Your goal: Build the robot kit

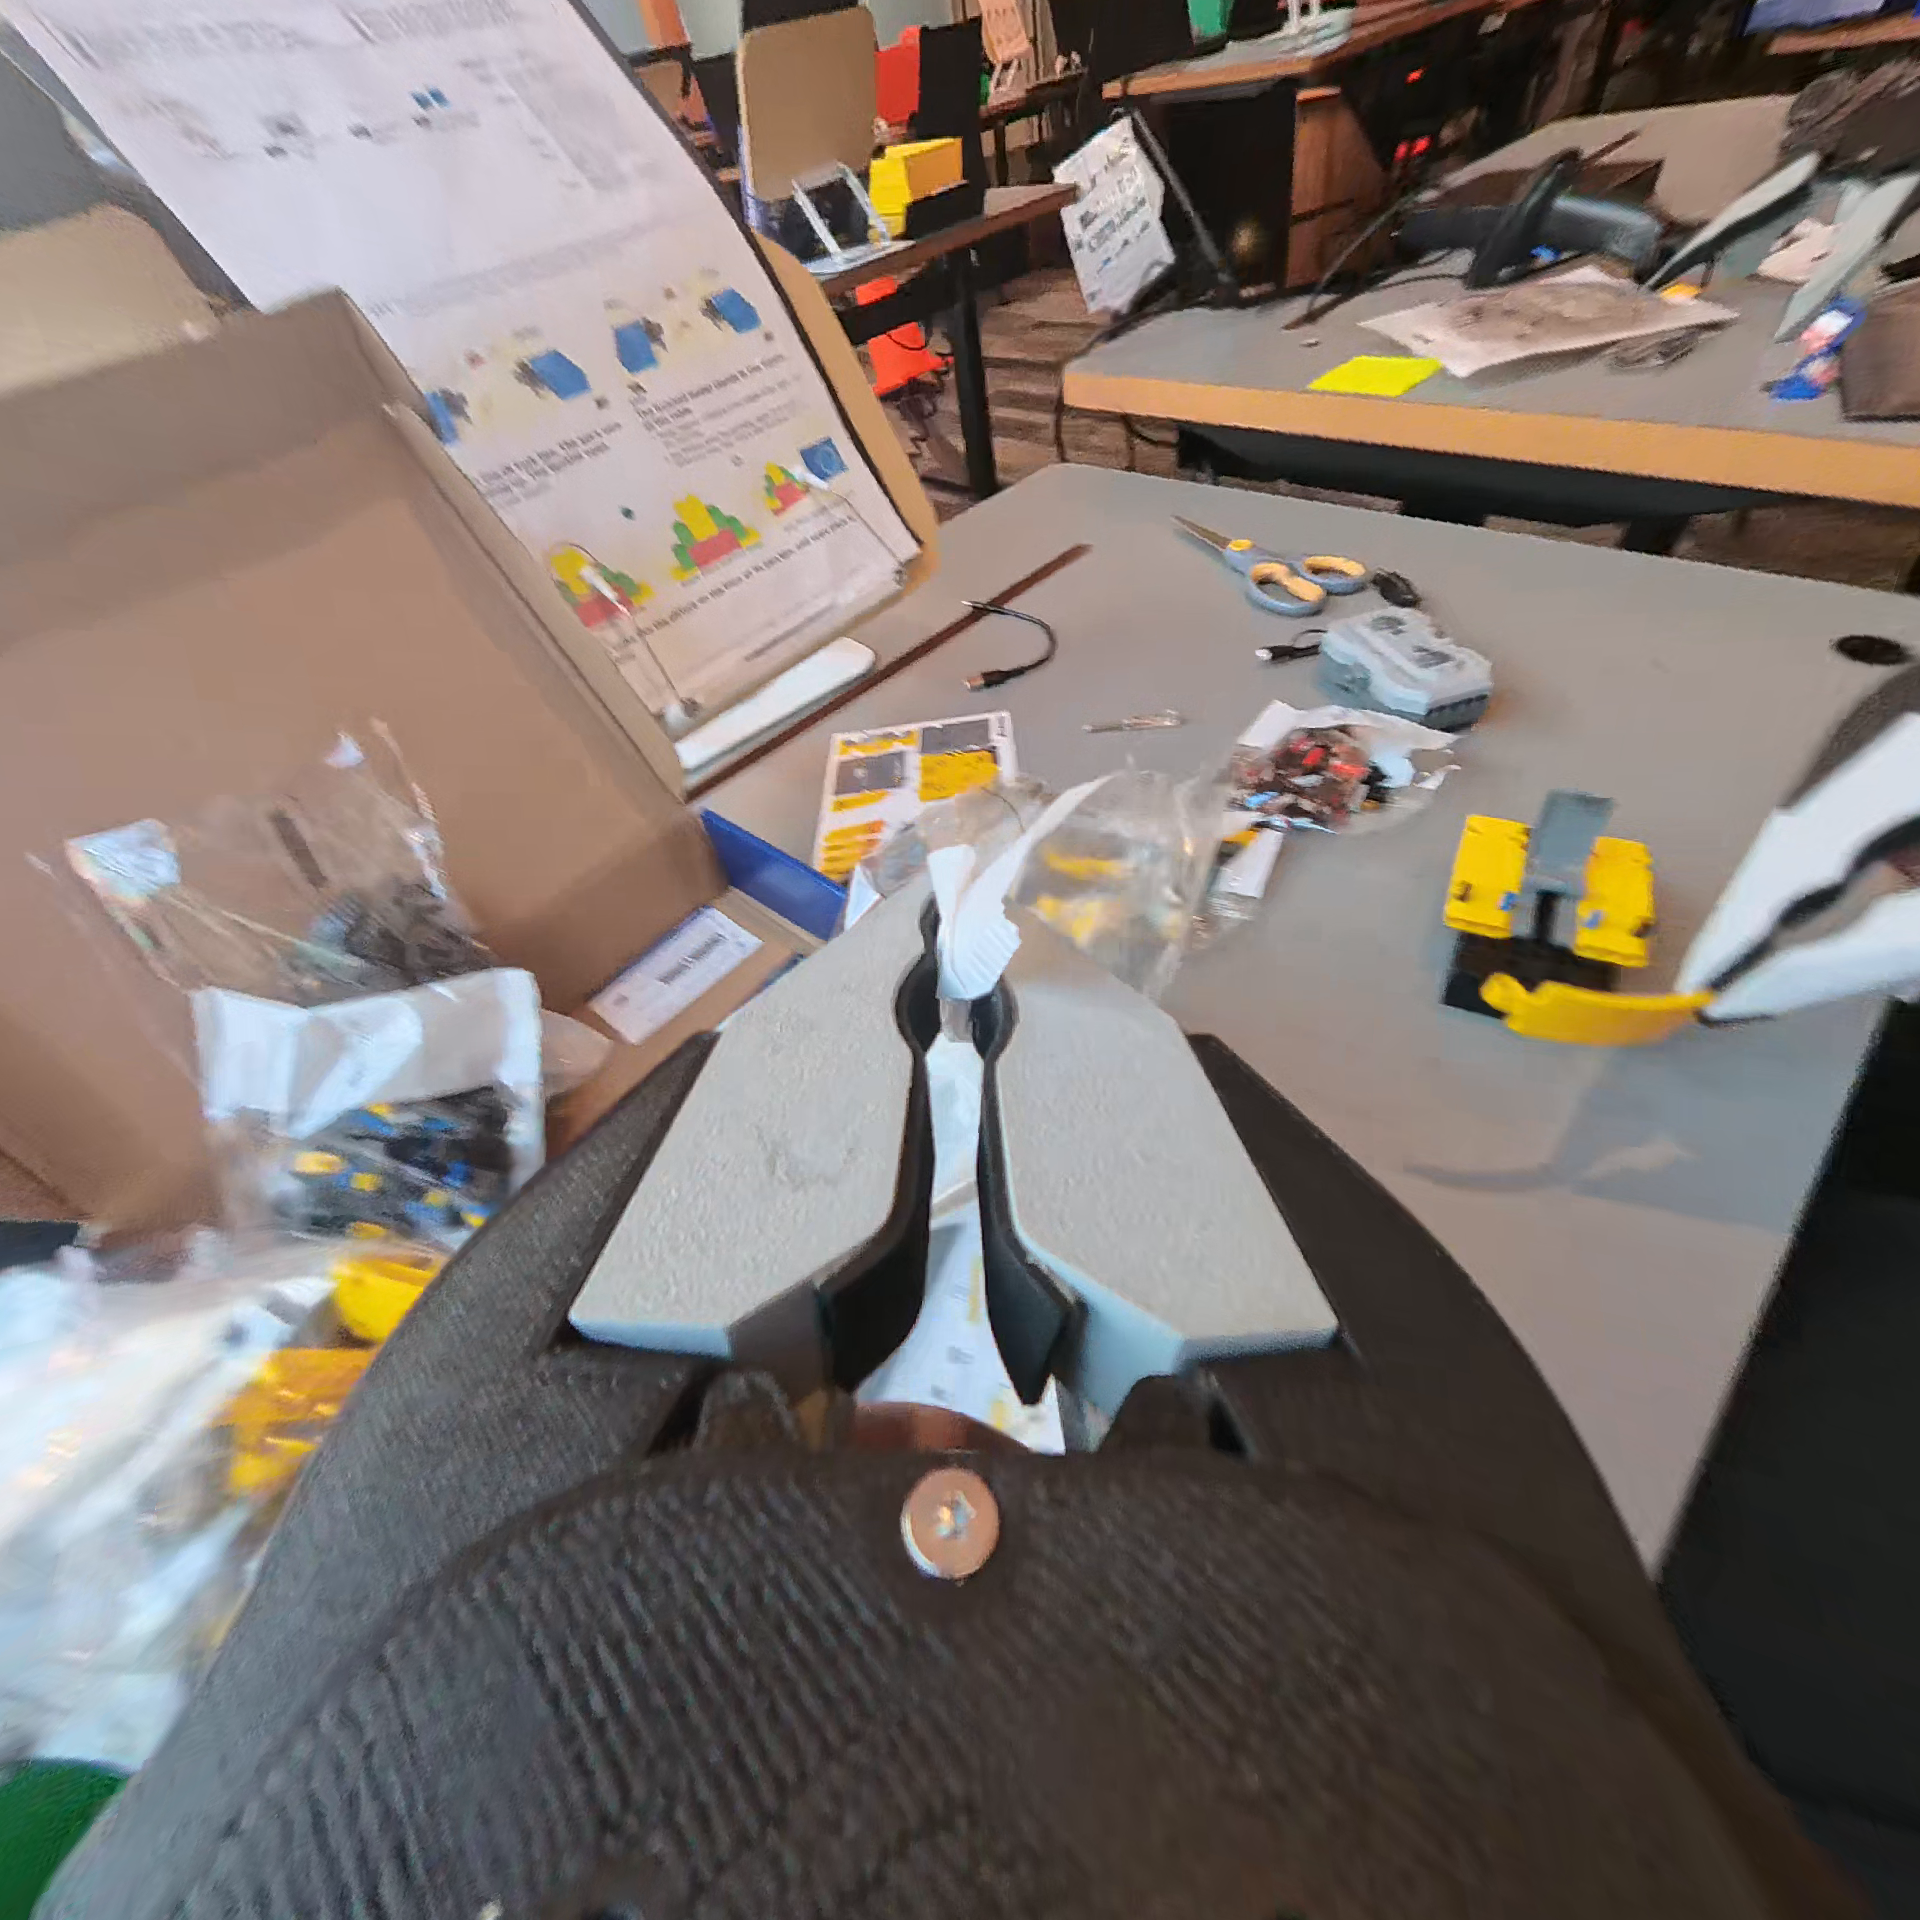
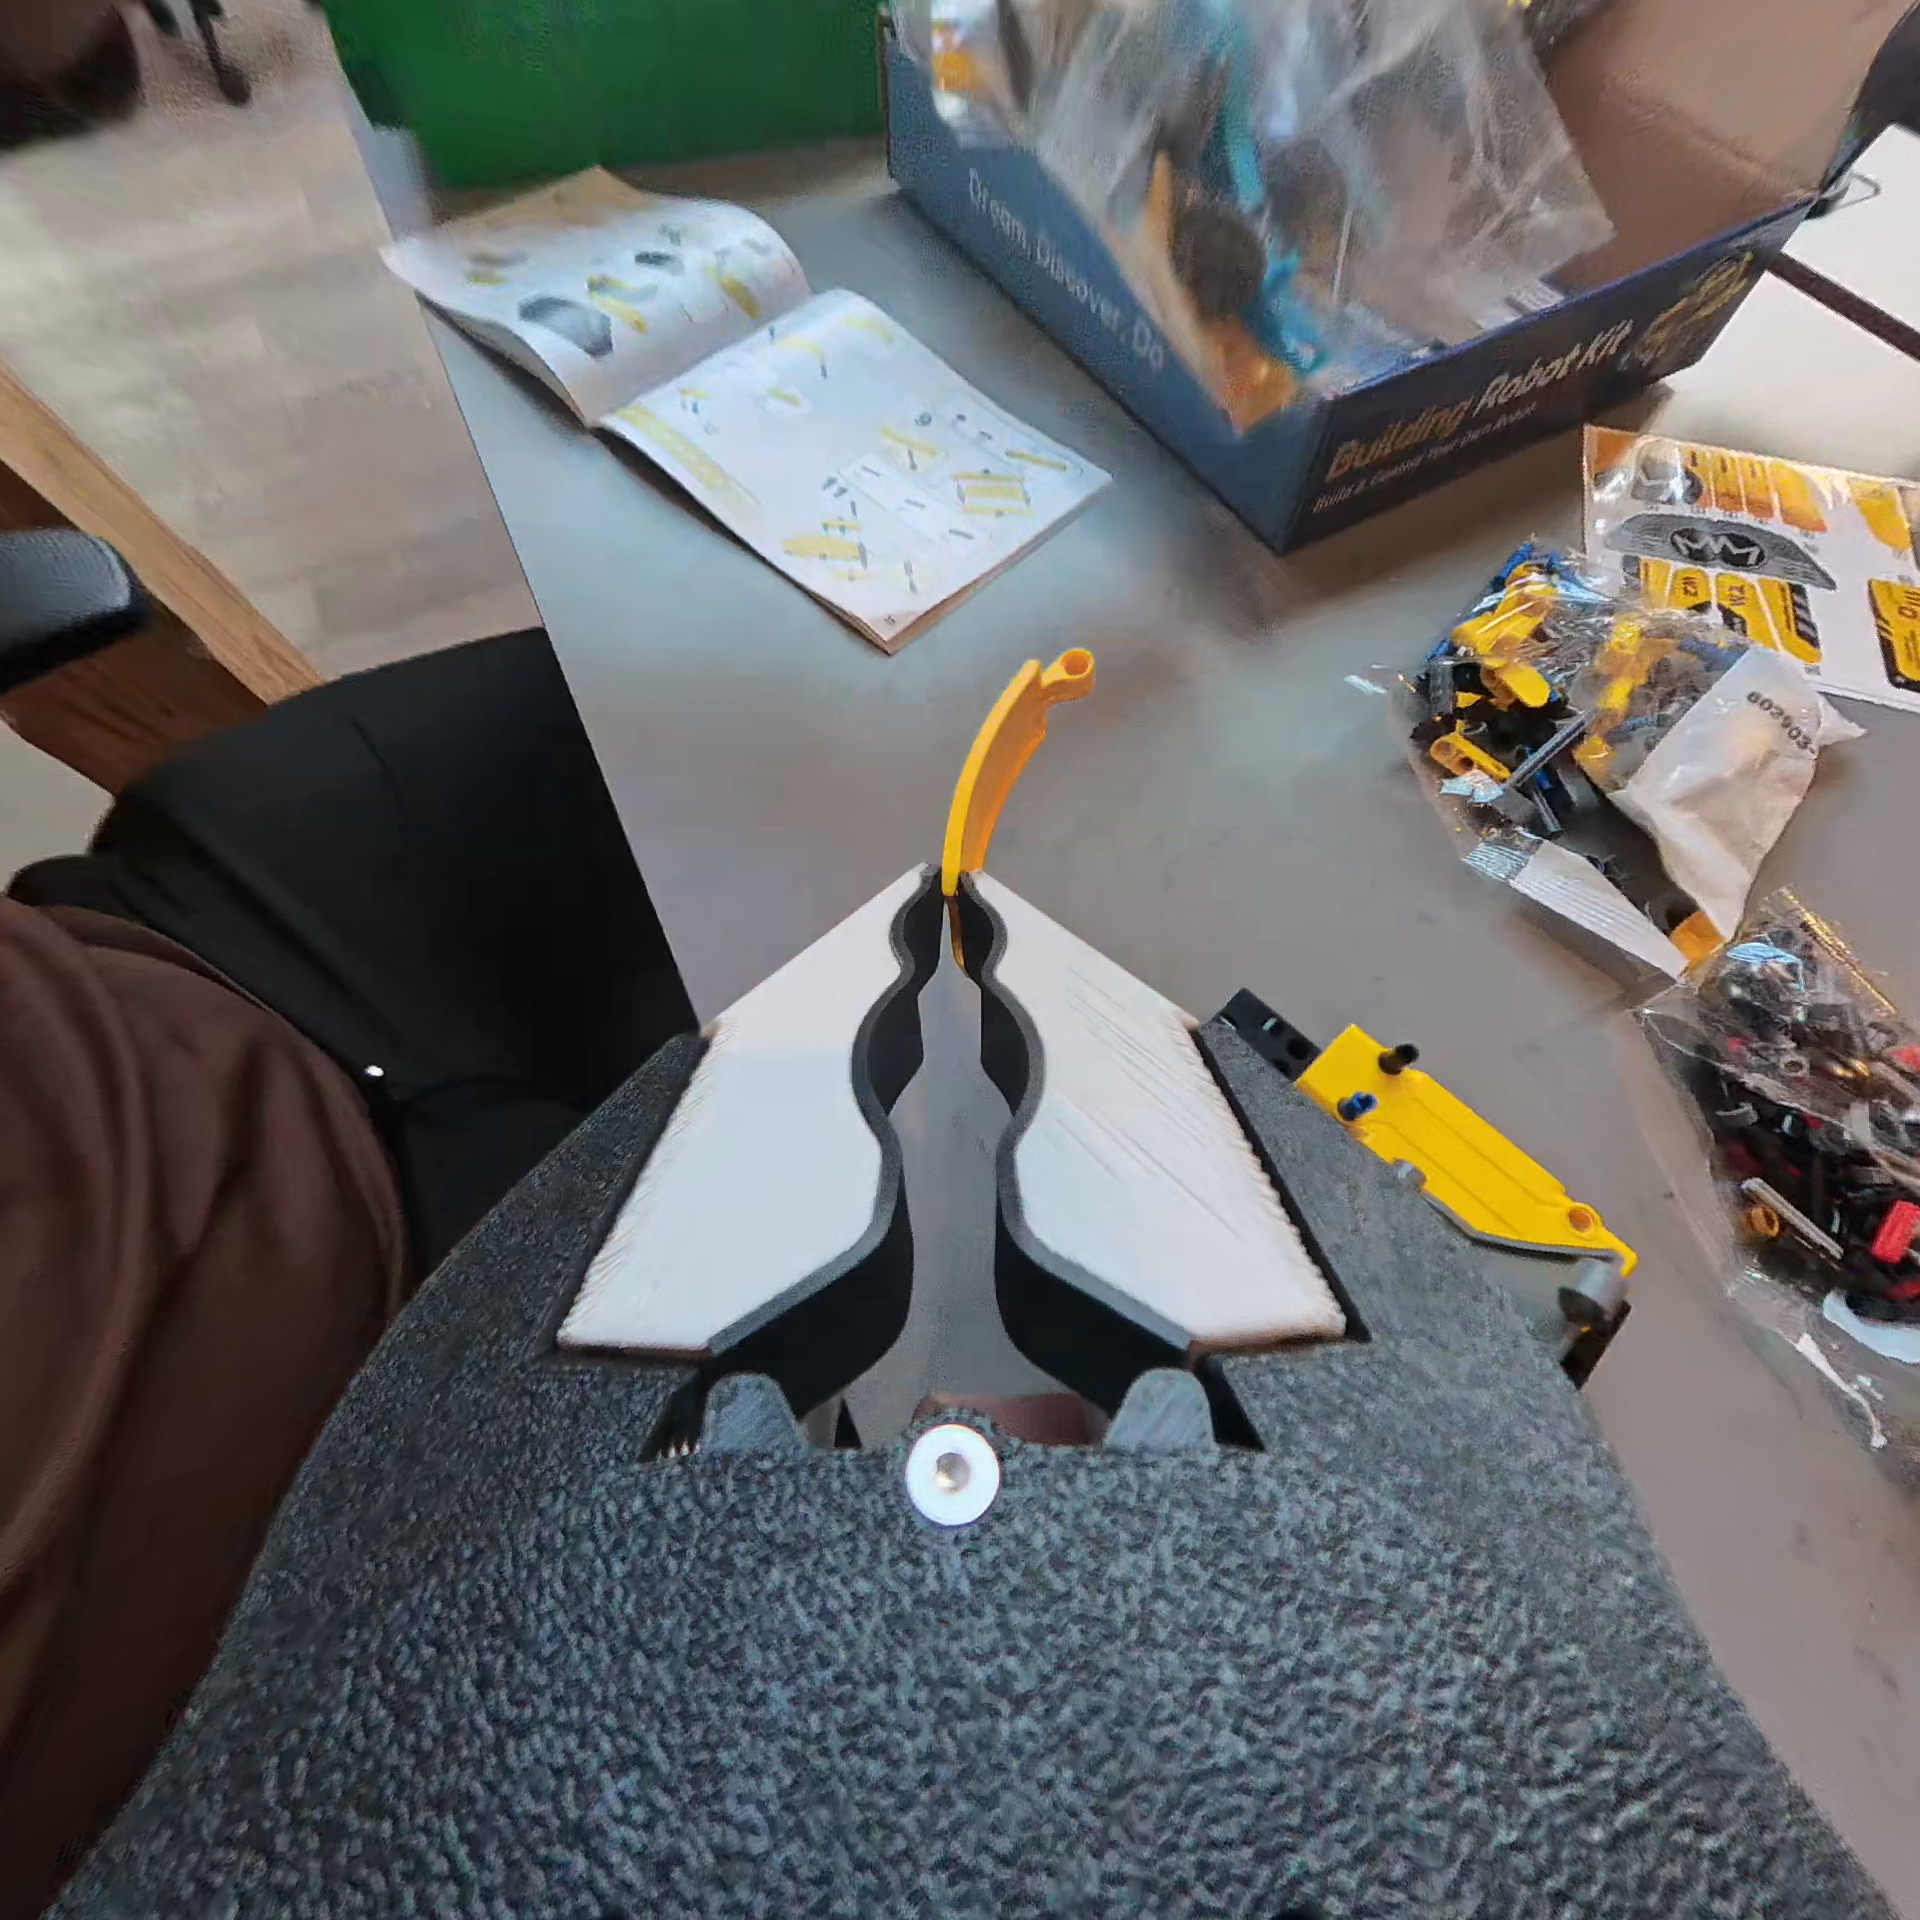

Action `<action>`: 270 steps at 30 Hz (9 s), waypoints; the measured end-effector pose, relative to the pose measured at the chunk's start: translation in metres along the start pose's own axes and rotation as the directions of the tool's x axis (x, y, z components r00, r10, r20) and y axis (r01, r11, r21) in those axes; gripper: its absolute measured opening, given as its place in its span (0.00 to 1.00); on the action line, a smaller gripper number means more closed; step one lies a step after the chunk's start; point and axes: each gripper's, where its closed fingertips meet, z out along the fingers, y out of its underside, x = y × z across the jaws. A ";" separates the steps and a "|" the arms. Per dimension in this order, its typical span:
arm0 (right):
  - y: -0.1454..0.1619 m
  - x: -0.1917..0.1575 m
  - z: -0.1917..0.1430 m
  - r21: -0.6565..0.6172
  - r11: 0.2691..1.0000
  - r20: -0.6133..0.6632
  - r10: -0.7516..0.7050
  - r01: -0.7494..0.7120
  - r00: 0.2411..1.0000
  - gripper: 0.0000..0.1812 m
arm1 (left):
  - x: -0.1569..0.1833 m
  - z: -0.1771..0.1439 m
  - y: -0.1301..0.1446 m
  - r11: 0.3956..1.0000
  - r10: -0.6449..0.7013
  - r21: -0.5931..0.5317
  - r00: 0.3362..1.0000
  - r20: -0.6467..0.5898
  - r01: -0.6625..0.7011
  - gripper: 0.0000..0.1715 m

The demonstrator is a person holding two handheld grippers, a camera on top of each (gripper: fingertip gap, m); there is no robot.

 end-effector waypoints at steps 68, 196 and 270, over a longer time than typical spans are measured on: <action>0.018 0.093 -0.050 0.121 0.990 -0.403 0.120 -0.077 0.907 0.09 | 0.101 -0.005 0.150 0.986 -0.125 -0.113 0.992 0.008 0.126 0.24; -0.001 0.189 0.111 -0.144 0.894 -0.188 -0.446 0.424 0.875 0.03 | 0.075 0.208 0.117 0.963 -0.094 -0.263 0.988 -0.126 0.058 0.00; -0.004 0.176 0.110 -0.117 0.912 -0.149 -0.407 0.392 0.901 0.02 | 0.086 0.213 0.131 0.944 -0.034 -0.330 0.988 -0.148 -0.017 0.13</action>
